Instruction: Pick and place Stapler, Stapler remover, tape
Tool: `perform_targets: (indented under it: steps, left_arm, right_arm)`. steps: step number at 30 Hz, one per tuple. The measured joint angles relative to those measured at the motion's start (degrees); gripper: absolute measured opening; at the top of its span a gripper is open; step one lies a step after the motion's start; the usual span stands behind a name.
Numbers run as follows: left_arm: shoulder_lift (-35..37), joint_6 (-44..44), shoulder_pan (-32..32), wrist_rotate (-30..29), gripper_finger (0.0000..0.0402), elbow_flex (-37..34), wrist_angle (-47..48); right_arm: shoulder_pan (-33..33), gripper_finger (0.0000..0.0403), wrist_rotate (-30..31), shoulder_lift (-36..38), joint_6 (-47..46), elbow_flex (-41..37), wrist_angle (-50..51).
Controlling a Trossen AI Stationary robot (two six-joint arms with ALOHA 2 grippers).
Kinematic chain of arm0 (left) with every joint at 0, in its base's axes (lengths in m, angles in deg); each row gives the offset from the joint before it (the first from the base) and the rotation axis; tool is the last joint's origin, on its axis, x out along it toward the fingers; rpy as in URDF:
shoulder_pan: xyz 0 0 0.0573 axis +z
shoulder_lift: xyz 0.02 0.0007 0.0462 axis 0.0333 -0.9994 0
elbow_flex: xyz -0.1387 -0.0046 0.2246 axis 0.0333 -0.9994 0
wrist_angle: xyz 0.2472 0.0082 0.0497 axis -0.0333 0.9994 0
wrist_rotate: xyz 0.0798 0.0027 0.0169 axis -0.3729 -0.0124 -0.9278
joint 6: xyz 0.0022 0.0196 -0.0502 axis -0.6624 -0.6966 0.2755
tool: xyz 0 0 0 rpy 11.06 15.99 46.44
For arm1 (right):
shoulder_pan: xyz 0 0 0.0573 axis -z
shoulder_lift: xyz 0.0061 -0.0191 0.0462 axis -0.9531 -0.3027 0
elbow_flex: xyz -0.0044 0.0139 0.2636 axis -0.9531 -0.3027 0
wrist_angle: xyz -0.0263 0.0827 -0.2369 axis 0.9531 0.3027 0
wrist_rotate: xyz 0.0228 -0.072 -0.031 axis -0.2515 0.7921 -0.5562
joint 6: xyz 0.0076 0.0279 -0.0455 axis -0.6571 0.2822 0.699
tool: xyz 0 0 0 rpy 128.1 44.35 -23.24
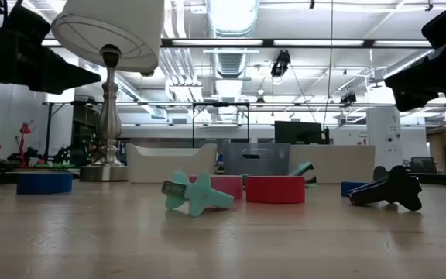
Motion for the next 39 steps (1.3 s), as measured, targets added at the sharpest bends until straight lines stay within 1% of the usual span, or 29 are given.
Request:
perform_targets:
  steps: [28, 29, 31, 34, 36, 38, 39]
  left_arm:
    - [0.02, 0.0, -0.02, -0.02, 0.0032, 0.0, 0.02]
    - [0.0, -0.02, 0.0, 0.0, 0.0032, 0.0, 0.0]
    - [0.01, 0.0, -0.02, -0.02, 0.0032, 0.0, 0.02]
    - [0.0, 0.0, 0.0, 0.0, 0.0032, 0.0, 0.01]
    - [0.01, -0.02, 0.0, 0.0, 0.0032, 0.0, 0.0]
    - [0.01, -0.01, -0.02, 0.0, 0.0032, 0.0, 0.01]
    - [0.0, -0.02, -0.02, -0.02, 0.0032, 0.0, 0.02]
  right_arm:
    - [0.0, 0.0008, 0.0, 0.0, -0.24, -0.02, -0.59]
    - [0.0, 0.0008, -0.04, 0.0, -1.71, -0.02, -1.31]
    - [0.0, 0.0008, -0.06, -0.05, -8.95, -0.02, -5.56]
    - [0.03, 0.0008, 0.57, 0.05, -28.44, -0.02, -14.96]
    - [0.17, 0.0008, 3.14, 0.06, -39.62, 0.0, -18.81]
    - [0.17, 0.0008, 5.45, 0.0, -46.02, 0.0, -21.39]
    - [0.16, 0.0008, 5.8, 0.05, -47.52, 0.0, -22.02]
